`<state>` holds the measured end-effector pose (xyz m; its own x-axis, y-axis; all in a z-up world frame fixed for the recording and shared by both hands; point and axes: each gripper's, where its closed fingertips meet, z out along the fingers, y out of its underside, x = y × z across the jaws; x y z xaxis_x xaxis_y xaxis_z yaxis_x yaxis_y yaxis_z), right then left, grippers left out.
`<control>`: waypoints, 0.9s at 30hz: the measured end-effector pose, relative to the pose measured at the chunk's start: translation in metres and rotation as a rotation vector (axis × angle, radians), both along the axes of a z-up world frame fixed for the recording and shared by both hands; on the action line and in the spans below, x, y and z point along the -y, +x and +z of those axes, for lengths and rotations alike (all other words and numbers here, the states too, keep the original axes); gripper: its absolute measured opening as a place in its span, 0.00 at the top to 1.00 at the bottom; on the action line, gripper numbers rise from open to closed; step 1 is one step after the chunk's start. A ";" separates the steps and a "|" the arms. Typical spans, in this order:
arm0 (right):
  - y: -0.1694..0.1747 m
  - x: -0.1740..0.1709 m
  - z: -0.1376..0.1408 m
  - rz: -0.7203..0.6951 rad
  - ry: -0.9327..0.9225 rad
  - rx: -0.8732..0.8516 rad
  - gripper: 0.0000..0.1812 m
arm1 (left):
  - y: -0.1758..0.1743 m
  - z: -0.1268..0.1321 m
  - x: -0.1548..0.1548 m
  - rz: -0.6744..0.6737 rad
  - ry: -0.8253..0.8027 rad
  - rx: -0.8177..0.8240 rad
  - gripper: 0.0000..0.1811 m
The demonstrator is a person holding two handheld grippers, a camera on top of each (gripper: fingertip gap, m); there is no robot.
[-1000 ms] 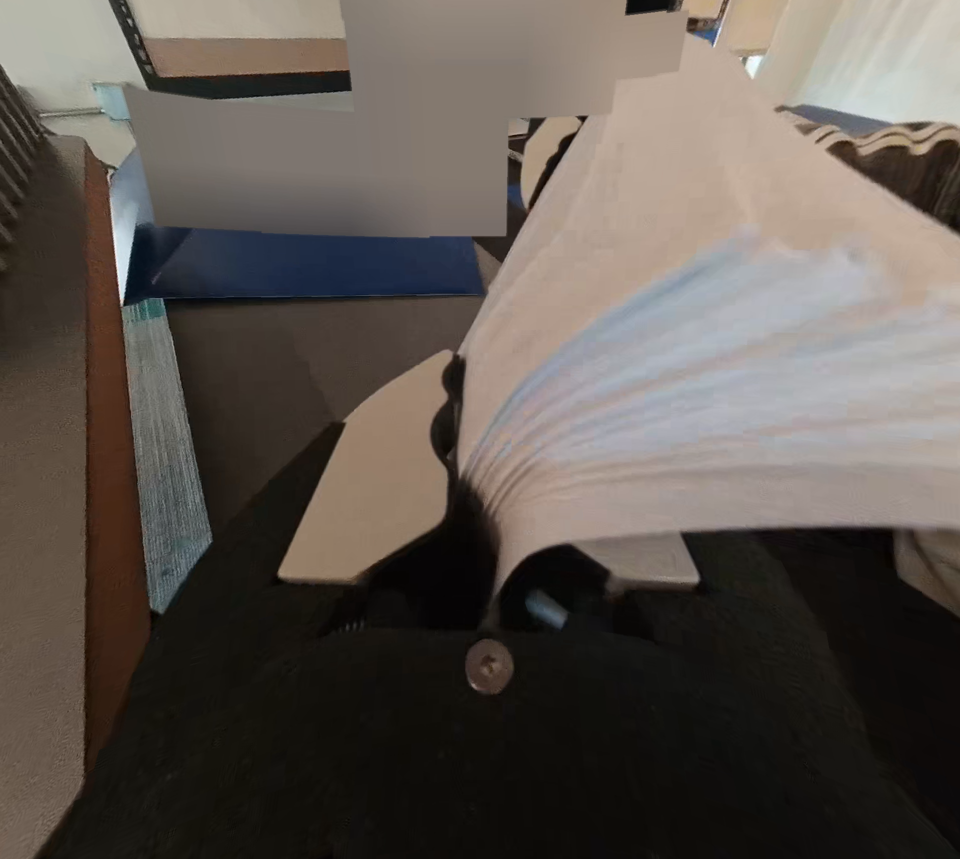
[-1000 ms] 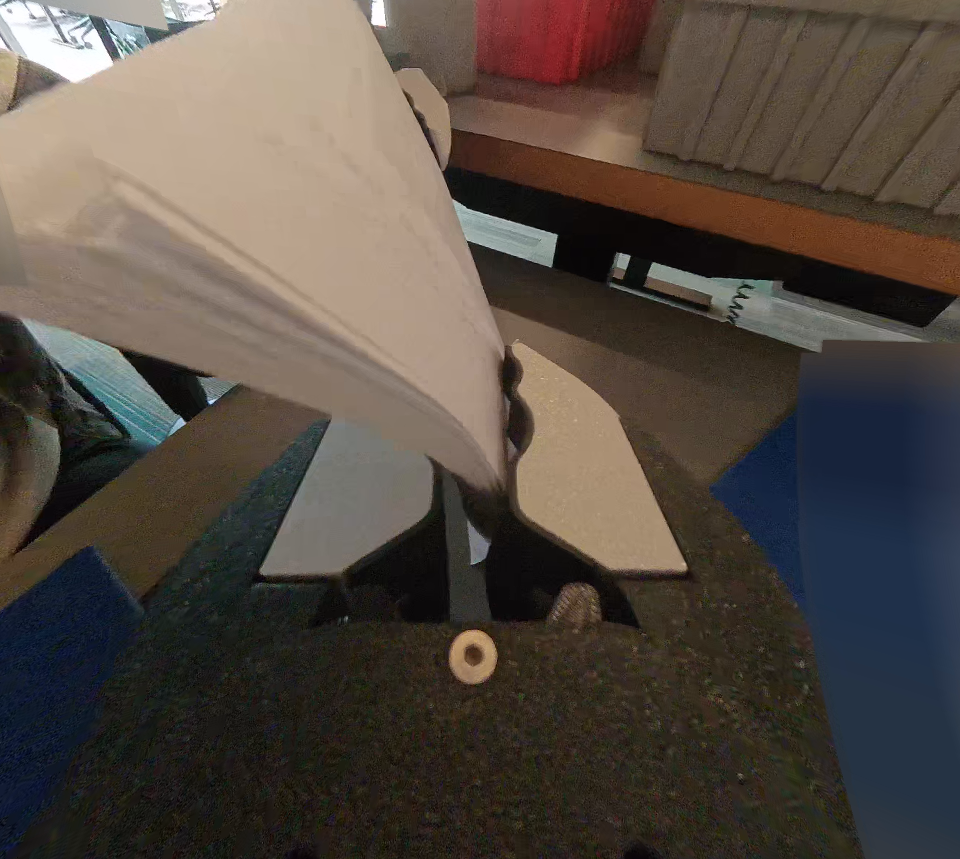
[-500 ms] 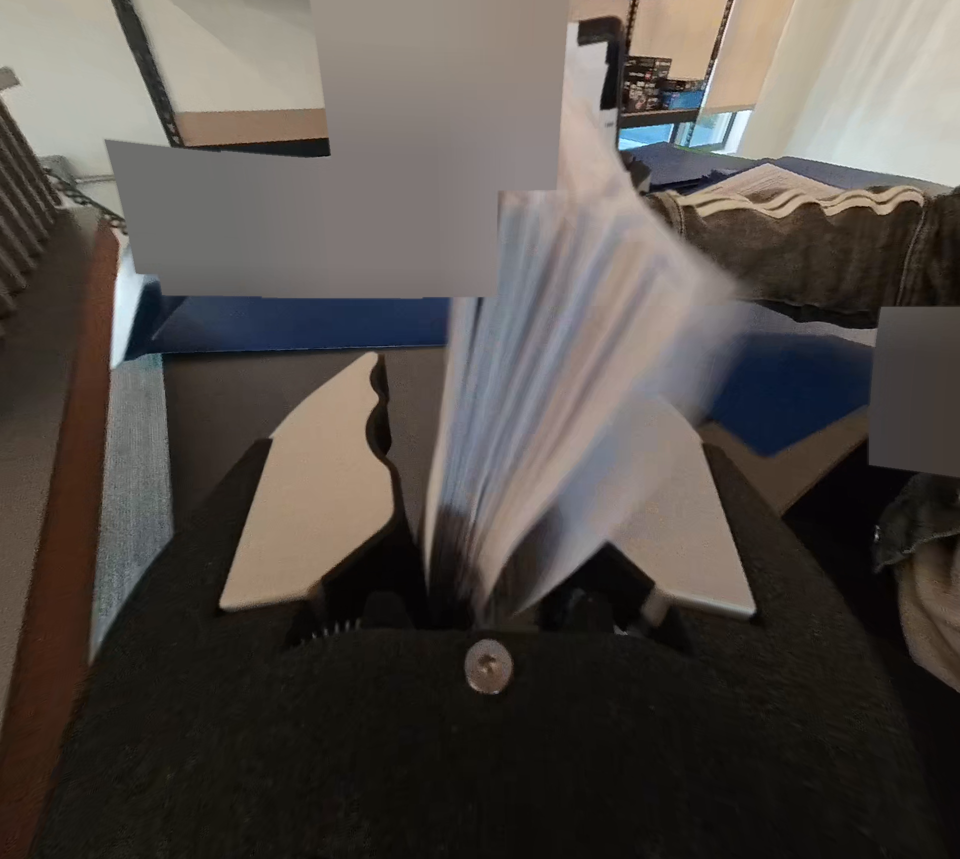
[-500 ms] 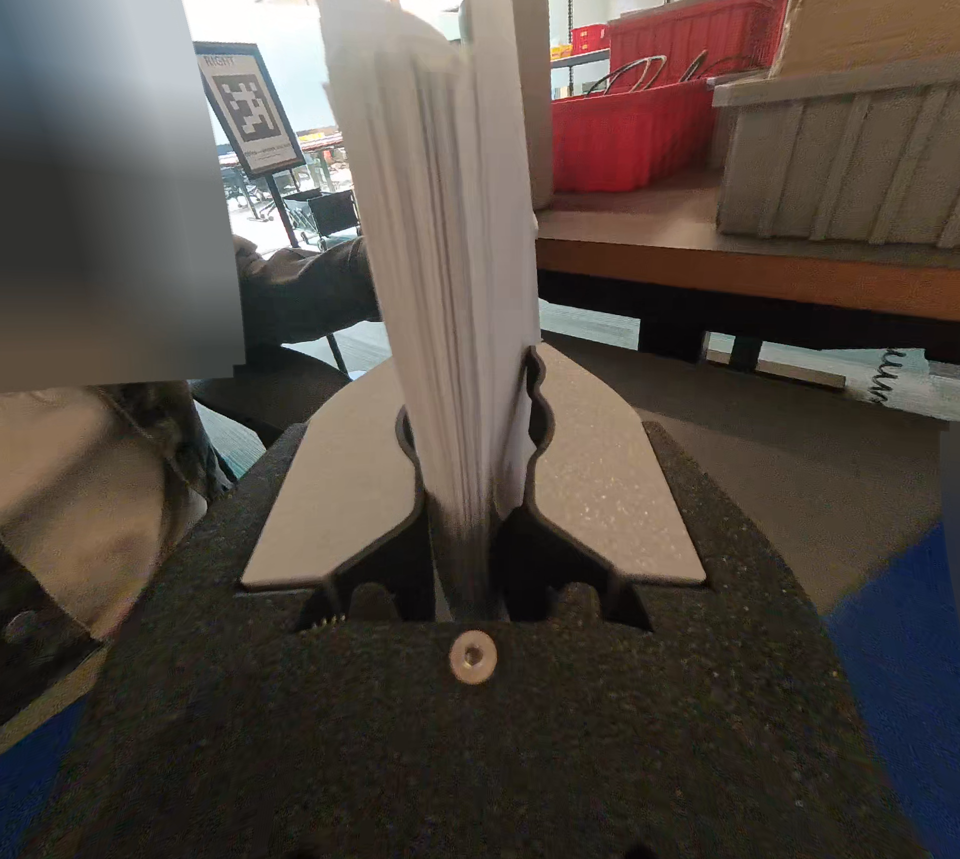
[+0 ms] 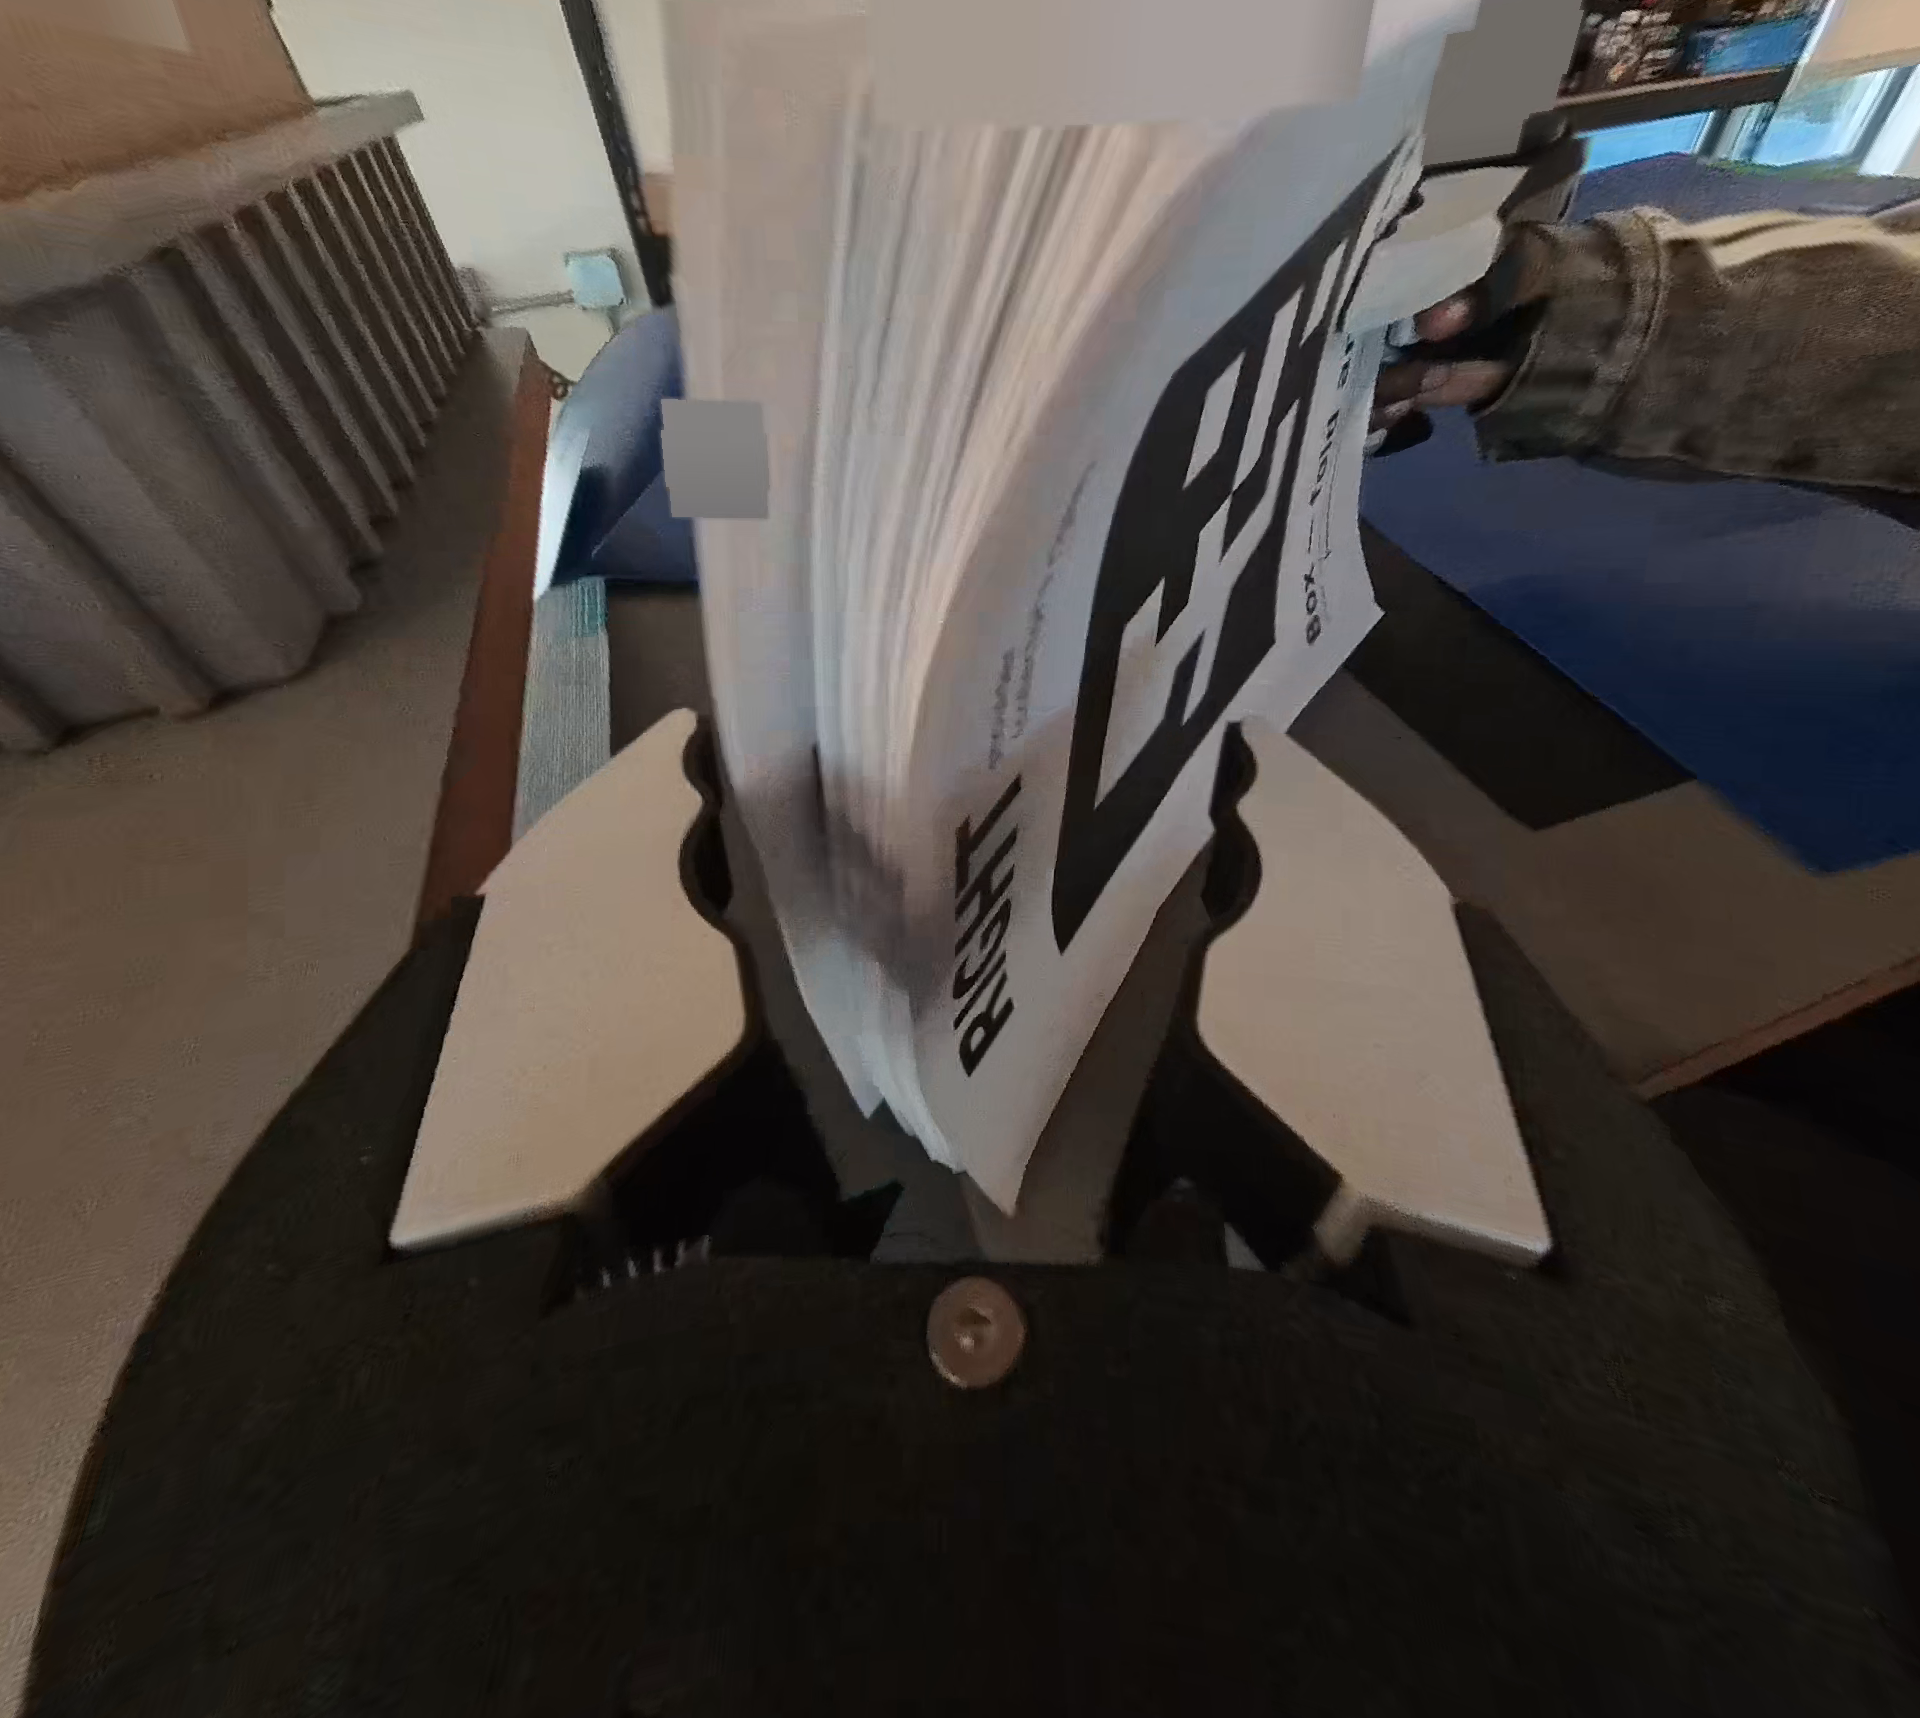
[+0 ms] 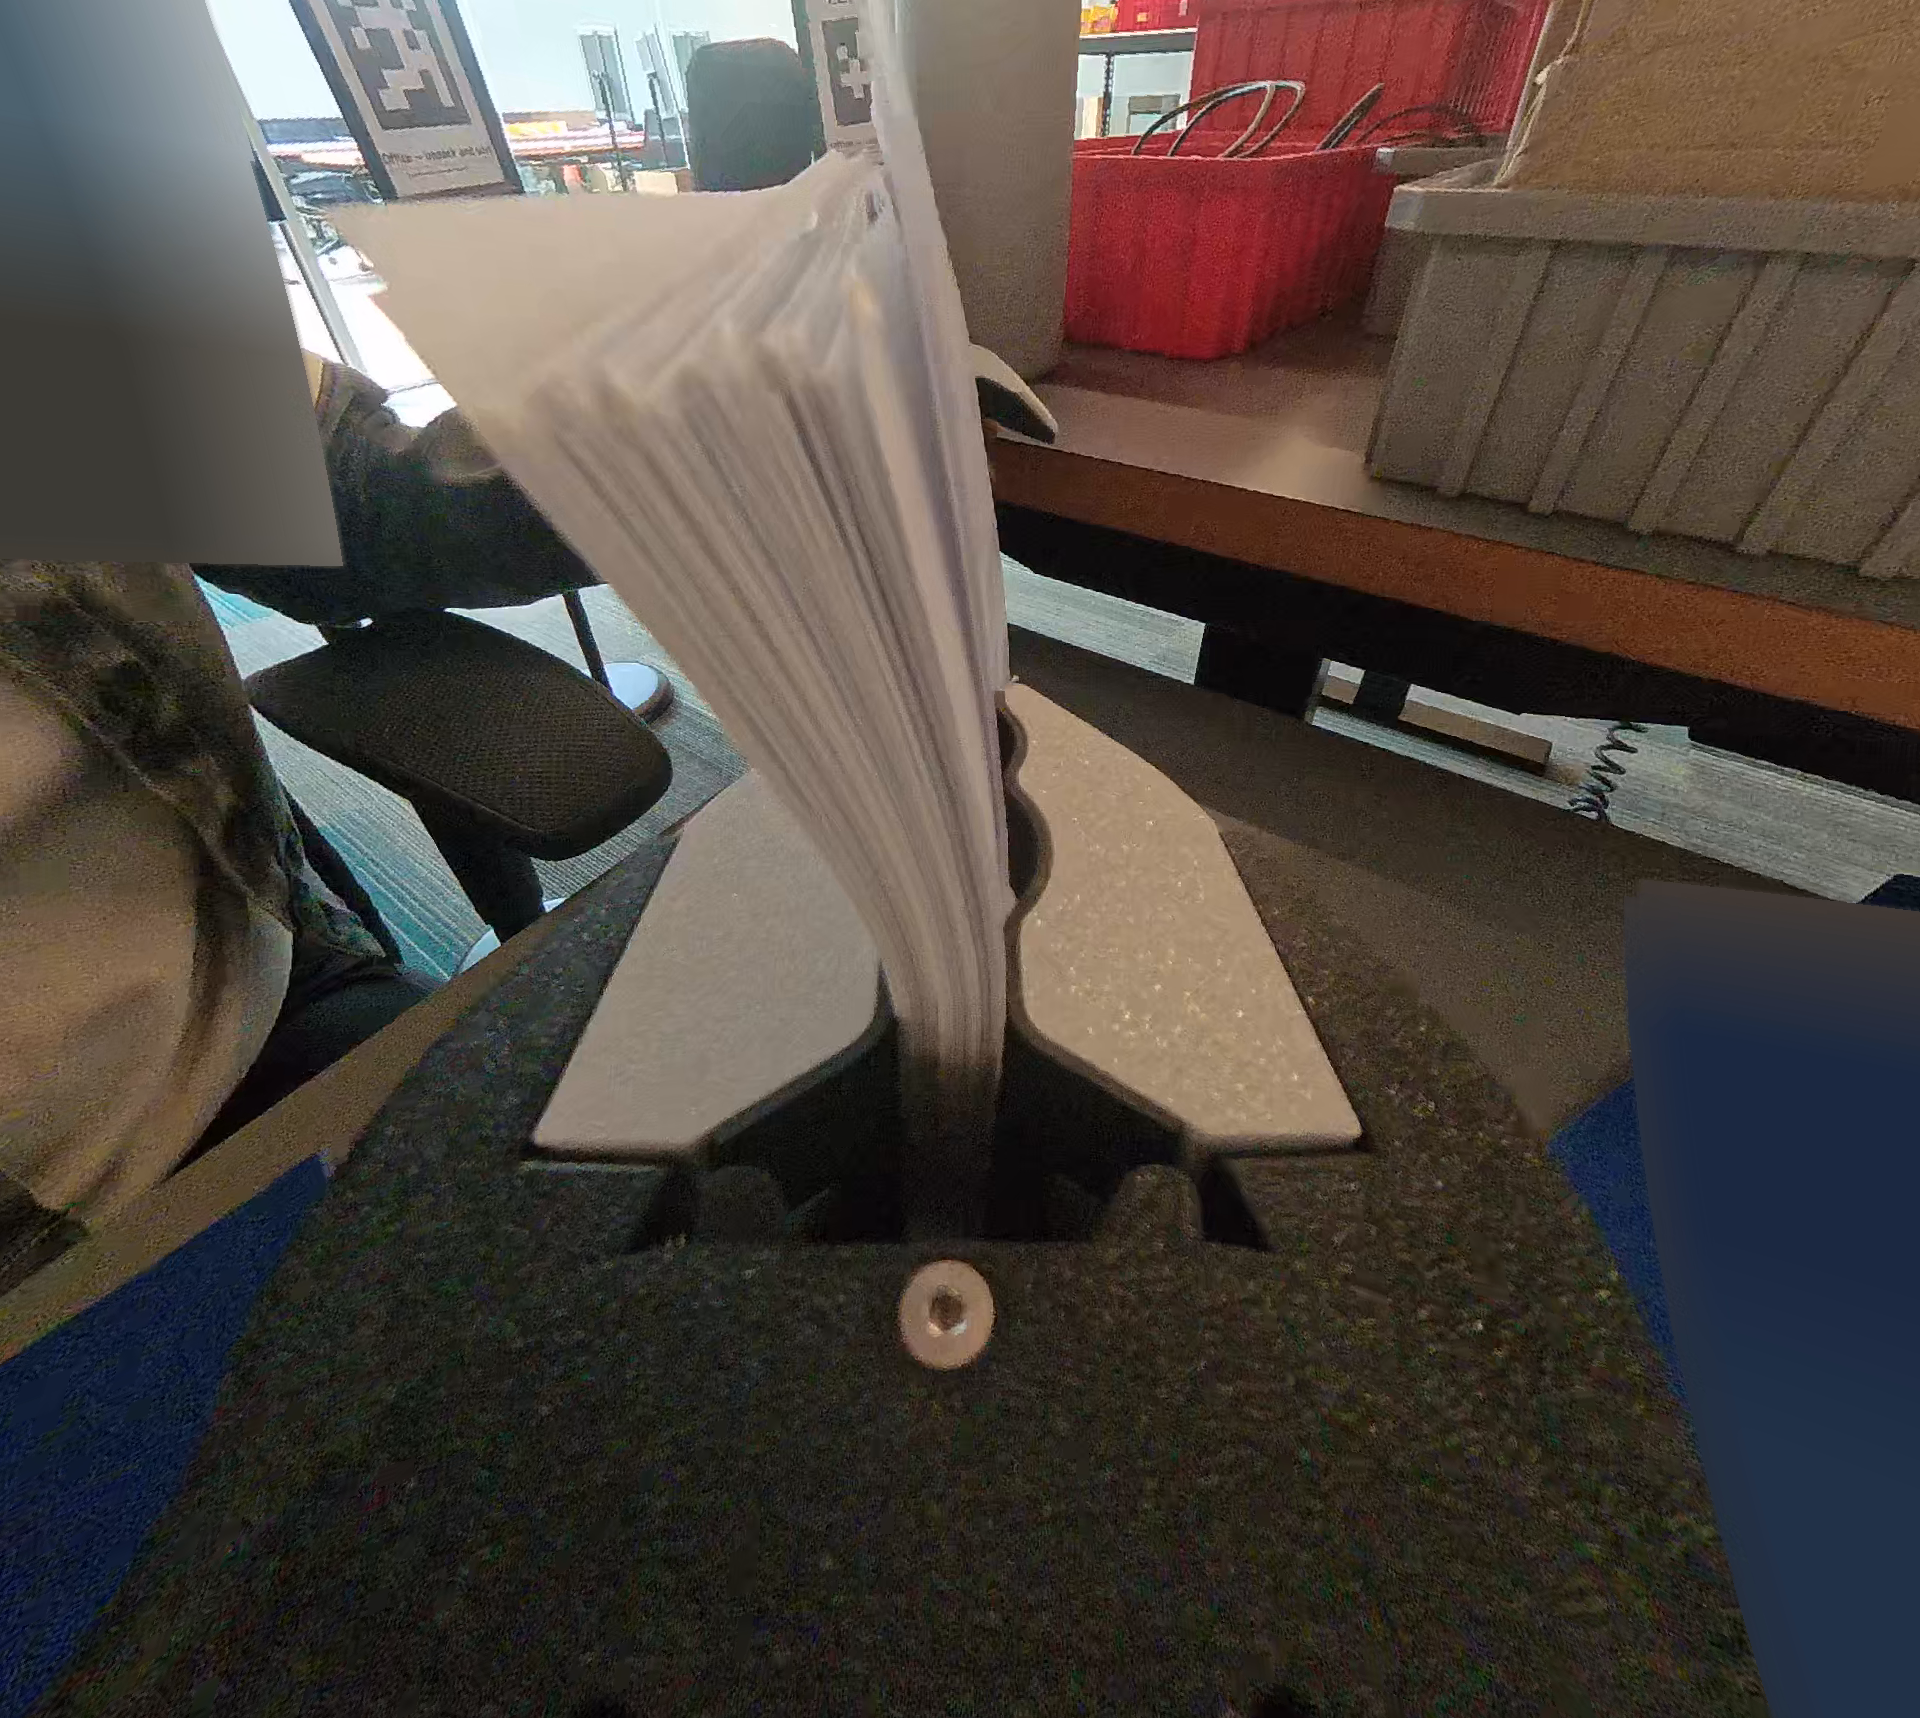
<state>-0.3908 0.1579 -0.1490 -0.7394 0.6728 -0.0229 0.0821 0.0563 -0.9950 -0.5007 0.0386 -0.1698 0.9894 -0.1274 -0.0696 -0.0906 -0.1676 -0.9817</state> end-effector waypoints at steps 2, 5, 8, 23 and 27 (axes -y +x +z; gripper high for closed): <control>0.000 0.001 0.000 -0.009 -0.003 0.004 0.92 | 0.008 -0.003 -0.011 0.016 0.012 0.062 0.37; 0.005 0.007 0.003 0.010 -0.019 -0.024 0.87 | 0.024 0.005 -0.026 0.017 0.040 0.143 0.23; 0.003 0.001 0.004 -0.047 0.021 -0.061 0.92 | 0.018 0.003 -0.031 0.078 -0.011 0.066 0.31; 0.018 0.008 0.005 0.014 0.028 -0.083 0.92 | -0.007 0.054 -0.030 -0.032 0.230 0.083 0.26; 0.027 0.014 0.010 0.092 0.006 -0.102 0.92 | 0.031 0.044 -0.015 -0.326 0.162 0.069 0.24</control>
<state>-0.3642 0.1438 -0.1395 -0.7962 0.6021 0.0596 -0.0254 0.0651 -0.9976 -0.4700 0.0531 -0.1257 0.9018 -0.4292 -0.0497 -0.0466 0.0177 -0.9988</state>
